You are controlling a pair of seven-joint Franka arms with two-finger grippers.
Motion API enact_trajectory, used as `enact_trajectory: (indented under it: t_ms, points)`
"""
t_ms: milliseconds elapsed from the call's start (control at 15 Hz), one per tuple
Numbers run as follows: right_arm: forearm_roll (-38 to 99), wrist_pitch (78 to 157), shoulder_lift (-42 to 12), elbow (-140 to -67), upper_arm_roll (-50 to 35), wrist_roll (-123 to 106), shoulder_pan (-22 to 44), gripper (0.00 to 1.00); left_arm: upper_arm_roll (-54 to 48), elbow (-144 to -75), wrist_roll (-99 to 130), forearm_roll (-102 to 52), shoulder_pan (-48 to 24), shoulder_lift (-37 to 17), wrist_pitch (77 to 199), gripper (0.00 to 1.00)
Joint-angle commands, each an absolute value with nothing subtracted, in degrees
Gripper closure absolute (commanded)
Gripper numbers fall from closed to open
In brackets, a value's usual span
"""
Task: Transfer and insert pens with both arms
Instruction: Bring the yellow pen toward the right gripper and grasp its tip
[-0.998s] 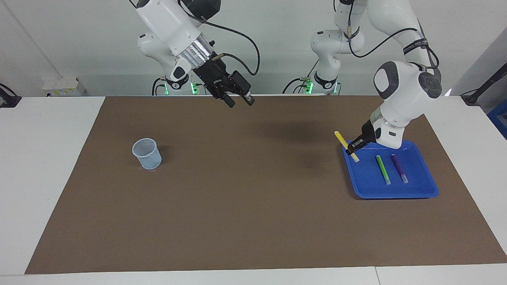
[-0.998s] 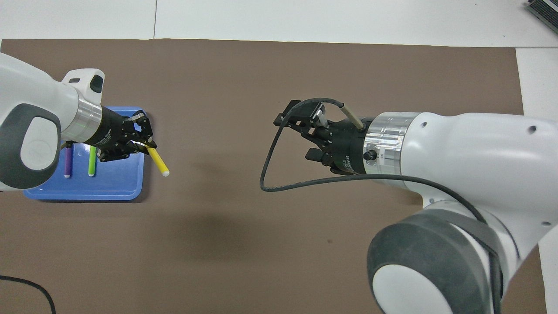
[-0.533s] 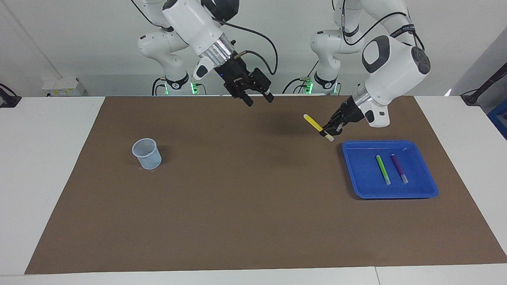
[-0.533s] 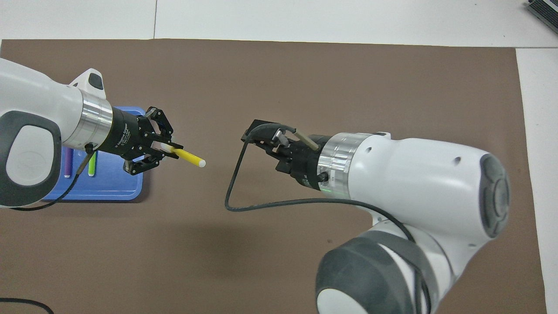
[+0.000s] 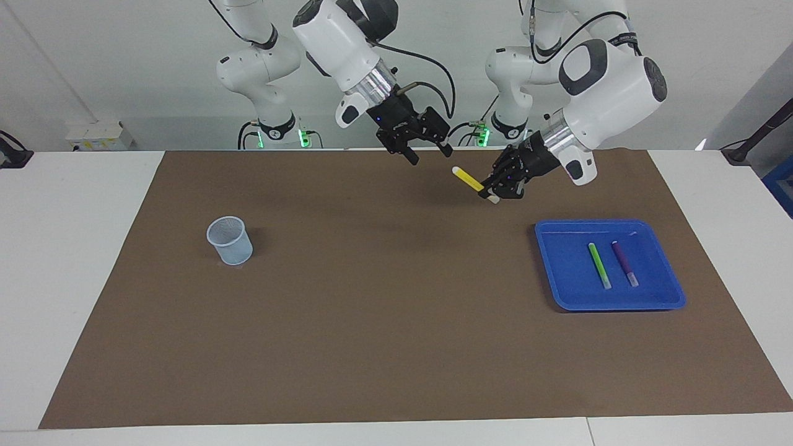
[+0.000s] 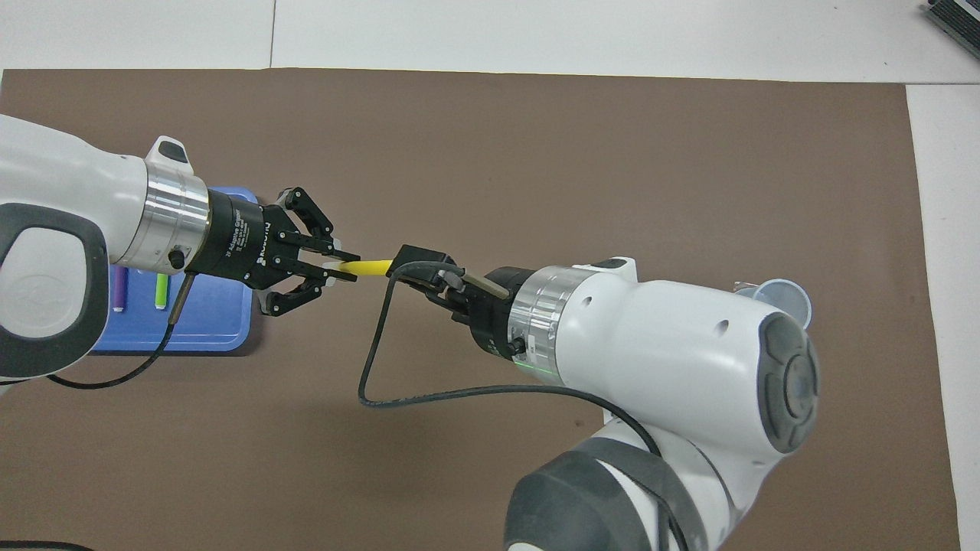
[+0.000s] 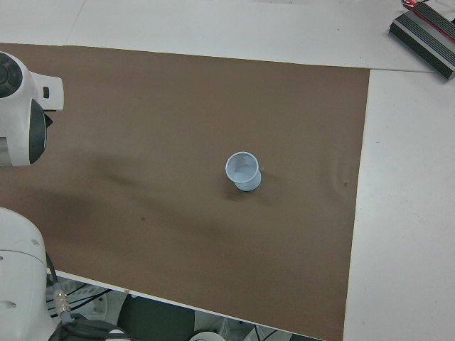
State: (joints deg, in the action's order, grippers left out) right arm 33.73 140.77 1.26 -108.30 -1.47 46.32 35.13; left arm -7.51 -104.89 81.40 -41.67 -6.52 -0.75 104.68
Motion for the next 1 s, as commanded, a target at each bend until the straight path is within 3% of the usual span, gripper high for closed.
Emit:
enact_trajectory:
  t_ms: [0,67,333,466,932]
  points:
    - [34.5,143.4,0.9,-108.4,-1.2,44.4,35.9,0.01,-7.2,-110.4,82.0,-46.8,-7.0,2.8,108.3,1.00]
    - [34.5,143.7,0.4,-108.2,-1.2,44.5,35.9,0.03,-7.2,-111.1,81.8,-48.0,-7.1,3.0,108.6,1.00]
    - [34.3,144.3,0.4,-108.2,-1.2,42.6,35.9,0.26,-7.3,-113.2,81.6,-49.4,-7.8,4.1,108.5,1.00]
    - [34.3,144.4,0.3,-108.1,-1.2,42.4,35.9,0.33,-7.3,-113.8,81.6,-49.7,-8.0,4.6,108.5,1.00]
    - [34.3,144.4,0.2,-108.2,-1.2,42.4,35.9,0.35,-7.2,-115.3,81.5,-53.2,-7.9,5.4,108.7,1.00]
